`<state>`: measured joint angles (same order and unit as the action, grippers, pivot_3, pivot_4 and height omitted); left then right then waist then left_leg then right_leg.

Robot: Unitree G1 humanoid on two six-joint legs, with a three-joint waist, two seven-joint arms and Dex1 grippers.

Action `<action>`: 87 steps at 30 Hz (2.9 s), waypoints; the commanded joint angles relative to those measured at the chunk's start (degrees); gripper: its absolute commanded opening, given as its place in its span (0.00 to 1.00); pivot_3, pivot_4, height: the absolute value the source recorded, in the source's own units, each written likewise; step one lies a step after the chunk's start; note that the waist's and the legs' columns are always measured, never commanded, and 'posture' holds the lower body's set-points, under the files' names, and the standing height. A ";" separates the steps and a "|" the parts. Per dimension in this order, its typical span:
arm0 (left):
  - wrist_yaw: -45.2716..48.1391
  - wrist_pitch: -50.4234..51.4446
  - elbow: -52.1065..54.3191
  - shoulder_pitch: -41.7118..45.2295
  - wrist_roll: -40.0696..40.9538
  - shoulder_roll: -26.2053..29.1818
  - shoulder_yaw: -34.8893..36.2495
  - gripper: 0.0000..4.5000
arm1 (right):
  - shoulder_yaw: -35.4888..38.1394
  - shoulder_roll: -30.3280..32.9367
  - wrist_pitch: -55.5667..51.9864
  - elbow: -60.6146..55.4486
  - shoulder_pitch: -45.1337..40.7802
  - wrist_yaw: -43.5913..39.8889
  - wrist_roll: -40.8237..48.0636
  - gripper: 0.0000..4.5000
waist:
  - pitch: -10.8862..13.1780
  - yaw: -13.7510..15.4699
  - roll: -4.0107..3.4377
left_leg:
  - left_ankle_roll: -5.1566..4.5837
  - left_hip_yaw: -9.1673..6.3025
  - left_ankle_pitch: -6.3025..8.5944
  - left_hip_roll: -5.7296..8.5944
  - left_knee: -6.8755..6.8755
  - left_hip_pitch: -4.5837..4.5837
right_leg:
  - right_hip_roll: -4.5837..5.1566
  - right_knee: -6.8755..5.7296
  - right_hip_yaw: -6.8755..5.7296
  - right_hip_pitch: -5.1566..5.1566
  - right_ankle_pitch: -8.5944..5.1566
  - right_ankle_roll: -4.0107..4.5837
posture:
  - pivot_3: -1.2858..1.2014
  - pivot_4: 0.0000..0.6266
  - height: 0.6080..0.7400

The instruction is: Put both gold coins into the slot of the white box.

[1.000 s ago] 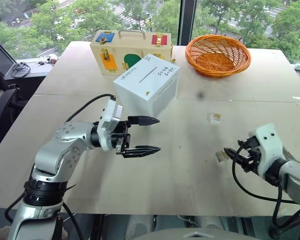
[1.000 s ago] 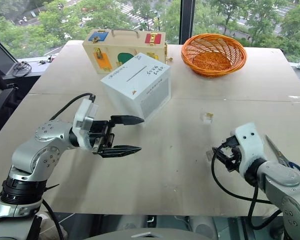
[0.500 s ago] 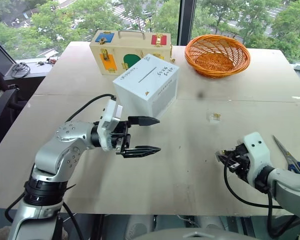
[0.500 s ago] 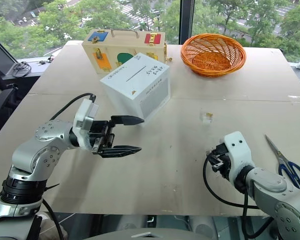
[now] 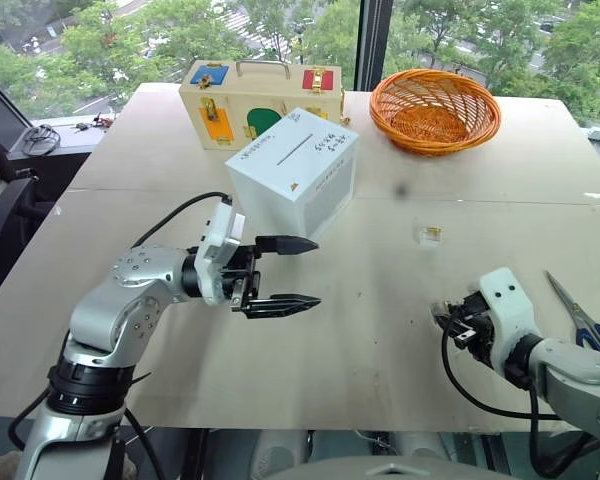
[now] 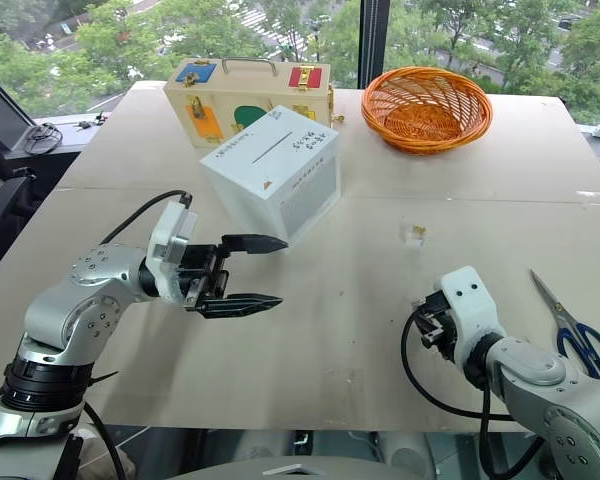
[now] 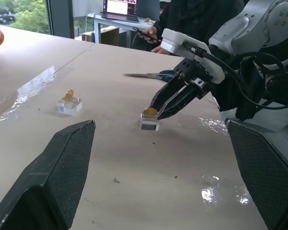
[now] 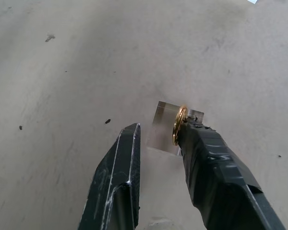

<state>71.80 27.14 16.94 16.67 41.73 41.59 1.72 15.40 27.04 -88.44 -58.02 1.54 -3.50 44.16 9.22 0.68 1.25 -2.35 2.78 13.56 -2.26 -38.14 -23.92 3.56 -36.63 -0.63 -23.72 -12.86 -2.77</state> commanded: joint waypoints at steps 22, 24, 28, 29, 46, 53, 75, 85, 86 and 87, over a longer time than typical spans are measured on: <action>-0.68 7.22 2.19 3.29 4.46 0.26 -0.27 1.00 | 13.42 6.45 9.31 -1.98 -0.37 -10.18 11.13 0.01 | 0.06 0.04 0.01 | 0.00 -0.03 0.00 0.01 0.15 -0.06 | 0.03 0.20 -0.07 -0.01 -0.02 -0.04 | 0.52 0.24 1.00; -0.23 8.95 1.78 4.67 5.71 -0.20 -0.59 1.00 | 15.60 6.65 11.61 -1.60 -1.95 -10.69 16.45 0.01 | 0.08 0.03 0.02 | -0.01 -0.03 0.00 0.01 0.21 -0.06 | 0.00 0.23 -0.07 -0.01 -0.02 -0.04 | 0.52 0.24 1.00; -0.66 12.79 0.39 8.79 7.76 -2.15 -1.87 1.00 | 15.32 11.20 17.19 0.92 -6.88 -10.80 28.61 0.01 | 0.10 0.00 0.02 | -0.01 -0.01 0.00 0.02 0.23 -0.05 | -0.01 0.23 -0.05 -0.01 -0.02 -0.05 | 0.52 0.24 1.00; -0.68 13.95 -0.01 9.84 8.56 -2.68 -2.12 1.00 | 14.56 12.78 18.33 1.65 -8.16 -10.74 30.91 0.01 | 0.13 0.00 0.04 | -0.01 -0.01 0.00 0.02 0.23 -0.05 | -0.01 0.24 -0.04 0.00 -0.02 -0.05 | 0.52 0.24 1.00; -0.20 14.90 -3.92 19.42 6.63 -10.19 -6.31 0.34 | -1.16 30.02 32.91 8.95 -23.03 -6.53 45.56 0.00 | 0.30 0.02 0.26 | -0.02 -0.05 0.00 0.08 0.31 -0.15 | -0.11 0.48 -0.05 0.01 0.11 0.15 | 0.52 0.24 1.00; -0.10 14.46 -3.75 19.70 6.15 -11.40 -6.83 0.34 | -4.67 31.02 35.16 9.70 -25.44 -6.02 45.45 0.00 | 0.31 0.07 0.26 | -0.02 -0.04 0.00 0.05 0.30 -0.17 | -0.10 0.48 -0.04 0.01 0.12 0.16 | 0.52 0.24 1.00; -0.51 15.98 -4.31 19.81 7.72 -12.60 -5.37 0.01 | -6.82 32.01 38.73 8.34 -25.44 -6.41 43.91 0.00 | 0.30 0.07 0.26 | -0.03 -0.05 -0.01 0.05 0.29 -0.17 | -0.10 0.47 -0.04 0.01 0.13 0.16 | 0.52 0.24 1.00; -10.88 23.99 -4.35 20.55 15.56 -10.03 4.80 0.00 | 6.05 35.63 40.41 9.51 -14.93 -15.23 36.58 0.87 | 0.31 0.11 0.28 | -0.03 -0.06 -0.01 0.05 0.27 -0.17 | -0.11 0.45 -0.04 0.01 0.20 0.02 | 0.52 0.24 1.00; -13.21 25.21 -4.14 20.84 16.94 -9.56 6.59 0.00 | 8.30 36.28 40.51 9.31 -13.54 -16.82 35.48 0.99 | 0.31 0.11 0.28 | -0.03 -0.07 -0.01 0.04 0.27 -0.17 | -0.11 0.44 -0.05 0.02 0.20 0.01 | 0.52 0.24 1.00; -15.61 26.07 -3.86 21.14 17.96 -9.21 8.22 0.00 | 10.54 36.77 40.76 9.10 -12.15 -18.39 34.10 0.99 | 0.31 0.10 0.28 | -0.02 -0.07 -0.01 0.04 0.26 -0.16 | -0.12 0.42 -0.05 0.02 0.20 0.00 | 0.52 0.24 1.00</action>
<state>59.93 51.61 11.61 36.09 56.46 31.74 6.36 20.85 62.85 -49.29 -48.07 -11.79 -18.84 80.42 9.53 0.78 1.52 -2.37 2.72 13.55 -2.22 -37.88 -24.06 3.44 -36.22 -0.67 -23.71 -12.66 -2.77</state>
